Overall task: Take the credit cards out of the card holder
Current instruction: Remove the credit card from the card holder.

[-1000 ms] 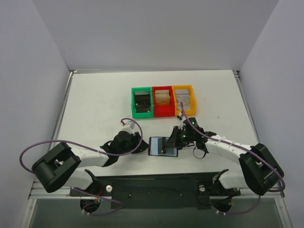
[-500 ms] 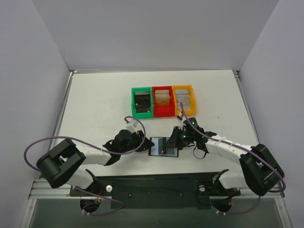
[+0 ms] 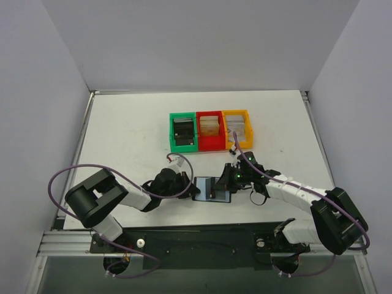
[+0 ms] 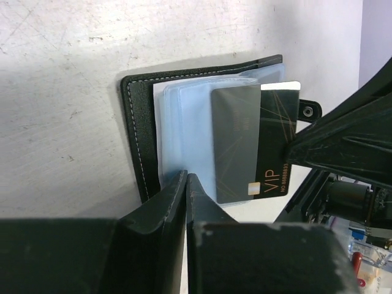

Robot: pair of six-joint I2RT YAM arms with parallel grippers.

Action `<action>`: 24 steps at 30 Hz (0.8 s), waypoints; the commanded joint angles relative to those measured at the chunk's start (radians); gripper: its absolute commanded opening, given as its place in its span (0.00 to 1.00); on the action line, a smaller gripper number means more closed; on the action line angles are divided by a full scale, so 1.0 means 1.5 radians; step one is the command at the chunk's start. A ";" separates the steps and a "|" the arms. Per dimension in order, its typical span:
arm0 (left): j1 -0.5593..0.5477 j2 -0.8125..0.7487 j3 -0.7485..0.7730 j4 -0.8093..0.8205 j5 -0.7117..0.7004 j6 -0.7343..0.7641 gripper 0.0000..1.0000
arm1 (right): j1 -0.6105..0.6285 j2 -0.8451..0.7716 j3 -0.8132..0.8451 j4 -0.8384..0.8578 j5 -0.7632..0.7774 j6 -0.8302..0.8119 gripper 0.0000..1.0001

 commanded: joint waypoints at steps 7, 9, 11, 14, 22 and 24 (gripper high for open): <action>0.006 -0.031 -0.013 -0.055 -0.092 0.001 0.00 | -0.015 -0.042 0.003 -0.017 0.005 -0.018 0.00; 0.008 -0.035 -0.017 -0.060 -0.095 0.001 0.00 | -0.015 -0.045 0.003 -0.022 0.006 -0.020 0.00; 0.008 -0.042 -0.020 -0.067 -0.095 0.001 0.00 | -0.016 -0.050 0.007 -0.029 0.007 -0.022 0.00; 0.013 -0.048 -0.023 -0.077 -0.112 0.001 0.00 | -0.016 -0.061 0.011 -0.047 0.010 -0.029 0.00; 0.019 -0.074 -0.031 -0.071 -0.103 -0.005 0.00 | -0.017 -0.104 0.015 -0.100 0.025 -0.050 0.00; 0.020 -0.088 -0.025 -0.085 -0.101 -0.001 0.05 | -0.017 -0.113 0.020 -0.114 0.028 -0.056 0.00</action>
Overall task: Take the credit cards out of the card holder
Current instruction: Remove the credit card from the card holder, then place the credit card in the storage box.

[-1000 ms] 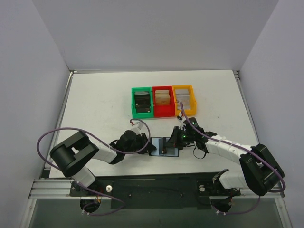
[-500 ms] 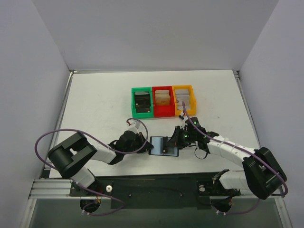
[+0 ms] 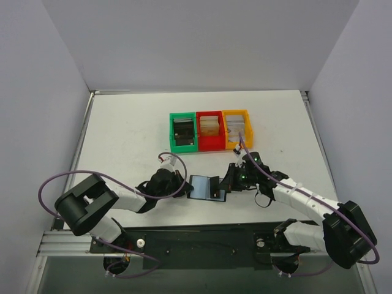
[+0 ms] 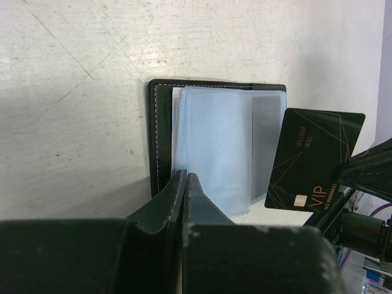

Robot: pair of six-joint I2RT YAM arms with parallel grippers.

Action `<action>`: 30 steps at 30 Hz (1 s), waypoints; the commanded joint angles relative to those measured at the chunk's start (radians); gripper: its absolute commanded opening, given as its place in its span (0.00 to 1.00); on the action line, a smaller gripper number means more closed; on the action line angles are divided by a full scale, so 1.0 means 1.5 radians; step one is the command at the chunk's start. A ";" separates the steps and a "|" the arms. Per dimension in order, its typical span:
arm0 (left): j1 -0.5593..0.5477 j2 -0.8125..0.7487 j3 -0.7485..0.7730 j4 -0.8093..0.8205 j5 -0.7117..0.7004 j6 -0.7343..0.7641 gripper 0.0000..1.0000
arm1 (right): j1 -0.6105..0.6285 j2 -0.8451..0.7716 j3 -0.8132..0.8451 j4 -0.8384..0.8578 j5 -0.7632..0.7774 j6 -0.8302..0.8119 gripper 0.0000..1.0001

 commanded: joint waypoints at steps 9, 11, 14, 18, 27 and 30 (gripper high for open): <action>0.017 -0.266 0.038 -0.174 0.004 0.043 0.52 | -0.005 -0.083 0.105 -0.133 -0.027 -0.050 0.00; 0.034 -0.332 0.043 -0.186 0.030 0.061 0.58 | -0.004 -0.083 0.140 -0.162 -0.058 -0.063 0.00; 0.068 -0.433 0.036 -0.166 0.104 0.085 0.59 | -0.002 -0.083 0.186 -0.196 -0.128 -0.078 0.00; 0.117 -0.525 0.029 -0.166 0.184 0.103 0.59 | 0.014 -0.089 0.240 -0.242 -0.183 -0.098 0.00; 0.168 -0.543 0.041 -0.043 0.426 0.050 0.60 | 0.142 -0.084 0.360 -0.366 -0.194 -0.177 0.00; 0.169 -0.526 0.059 0.003 0.493 0.029 0.60 | 0.171 -0.087 0.379 -0.382 -0.181 -0.188 0.00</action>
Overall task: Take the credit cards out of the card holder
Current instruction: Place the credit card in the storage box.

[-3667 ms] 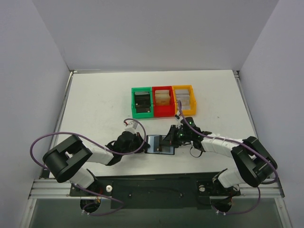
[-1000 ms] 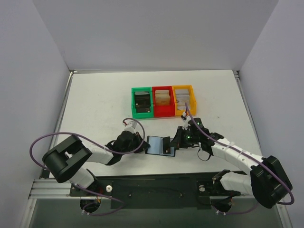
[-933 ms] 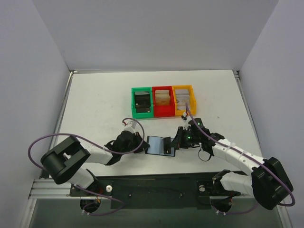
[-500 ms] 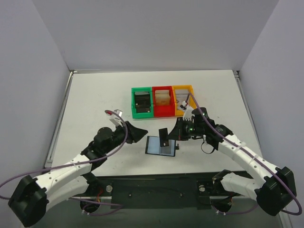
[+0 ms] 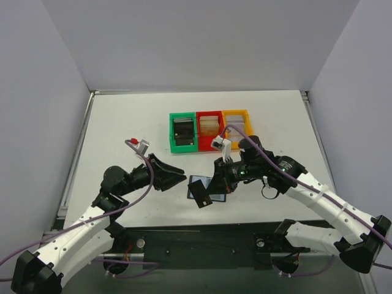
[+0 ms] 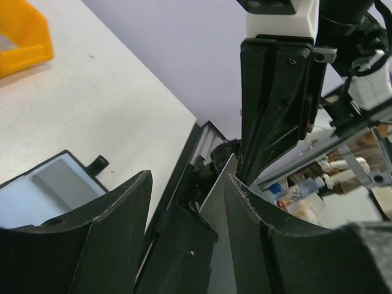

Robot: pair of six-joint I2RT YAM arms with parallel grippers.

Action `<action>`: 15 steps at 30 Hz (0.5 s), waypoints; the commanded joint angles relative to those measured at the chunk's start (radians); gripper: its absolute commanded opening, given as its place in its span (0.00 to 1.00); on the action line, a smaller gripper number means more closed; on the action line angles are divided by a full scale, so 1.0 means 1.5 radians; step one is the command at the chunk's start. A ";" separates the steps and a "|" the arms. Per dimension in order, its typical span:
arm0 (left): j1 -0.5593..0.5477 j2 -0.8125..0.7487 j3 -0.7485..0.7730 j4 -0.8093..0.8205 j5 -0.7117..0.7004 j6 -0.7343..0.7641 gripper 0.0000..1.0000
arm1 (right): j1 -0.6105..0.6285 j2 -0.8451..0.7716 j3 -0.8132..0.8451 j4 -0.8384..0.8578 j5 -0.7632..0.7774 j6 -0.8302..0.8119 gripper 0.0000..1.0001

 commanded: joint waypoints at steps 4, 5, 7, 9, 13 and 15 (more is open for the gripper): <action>0.006 0.039 0.071 0.115 0.195 -0.035 0.61 | 0.048 -0.010 0.051 -0.079 -0.001 -0.045 0.00; 0.006 0.048 0.072 0.129 0.203 -0.043 0.62 | 0.054 -0.009 0.052 -0.081 -0.002 -0.048 0.00; 0.006 0.058 0.068 0.172 0.228 -0.070 0.62 | 0.057 -0.011 0.051 -0.081 -0.009 -0.048 0.00; 0.006 0.072 0.063 0.215 0.256 -0.096 0.62 | 0.058 -0.011 0.053 -0.081 -0.020 -0.049 0.00; 0.004 0.095 0.066 0.242 0.304 -0.114 0.62 | 0.066 -0.006 0.061 -0.081 -0.035 -0.048 0.00; 0.004 0.102 0.073 0.232 0.317 -0.105 0.62 | 0.073 -0.001 0.068 -0.081 -0.034 -0.048 0.00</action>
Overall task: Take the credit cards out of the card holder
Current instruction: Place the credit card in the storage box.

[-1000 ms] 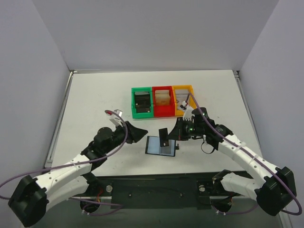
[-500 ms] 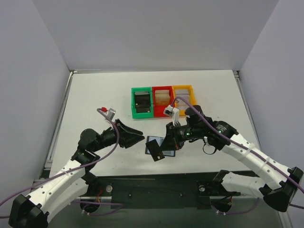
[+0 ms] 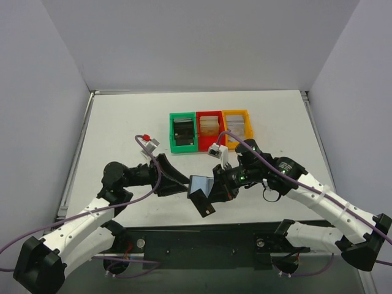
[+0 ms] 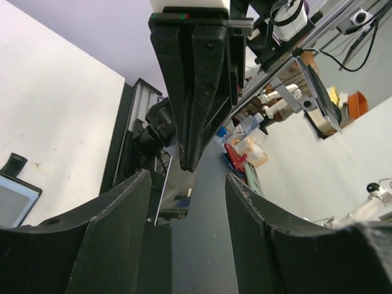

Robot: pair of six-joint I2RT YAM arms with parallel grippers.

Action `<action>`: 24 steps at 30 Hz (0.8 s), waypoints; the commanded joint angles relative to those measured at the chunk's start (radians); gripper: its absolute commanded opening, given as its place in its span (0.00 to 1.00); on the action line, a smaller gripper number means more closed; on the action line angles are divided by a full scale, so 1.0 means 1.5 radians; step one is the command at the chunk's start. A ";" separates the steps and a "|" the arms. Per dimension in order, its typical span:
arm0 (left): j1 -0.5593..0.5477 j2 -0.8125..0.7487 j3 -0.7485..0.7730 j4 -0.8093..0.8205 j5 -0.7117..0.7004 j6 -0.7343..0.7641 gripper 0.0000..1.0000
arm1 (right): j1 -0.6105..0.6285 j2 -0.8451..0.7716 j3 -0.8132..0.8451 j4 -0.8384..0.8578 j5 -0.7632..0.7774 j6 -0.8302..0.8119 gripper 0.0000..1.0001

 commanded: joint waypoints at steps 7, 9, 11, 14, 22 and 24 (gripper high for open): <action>-0.015 0.015 0.060 -0.087 0.070 0.092 0.62 | 0.056 0.030 0.074 -0.021 -0.003 -0.017 0.00; -0.017 0.014 0.060 -0.087 0.072 0.092 0.62 | 0.068 0.037 0.083 -0.026 0.004 -0.020 0.00; -0.019 0.012 0.062 -0.088 0.074 0.091 0.62 | 0.074 0.044 0.091 -0.029 0.011 -0.022 0.00; -0.028 0.012 0.064 -0.095 0.078 0.095 0.60 | 0.078 0.048 0.098 -0.033 0.017 -0.024 0.00; -0.062 0.013 0.067 -0.128 0.091 0.116 0.50 | 0.080 0.059 0.105 -0.040 0.027 -0.032 0.00; -0.070 0.015 0.070 -0.141 0.092 0.128 0.43 | 0.080 0.061 0.107 -0.040 0.028 -0.034 0.00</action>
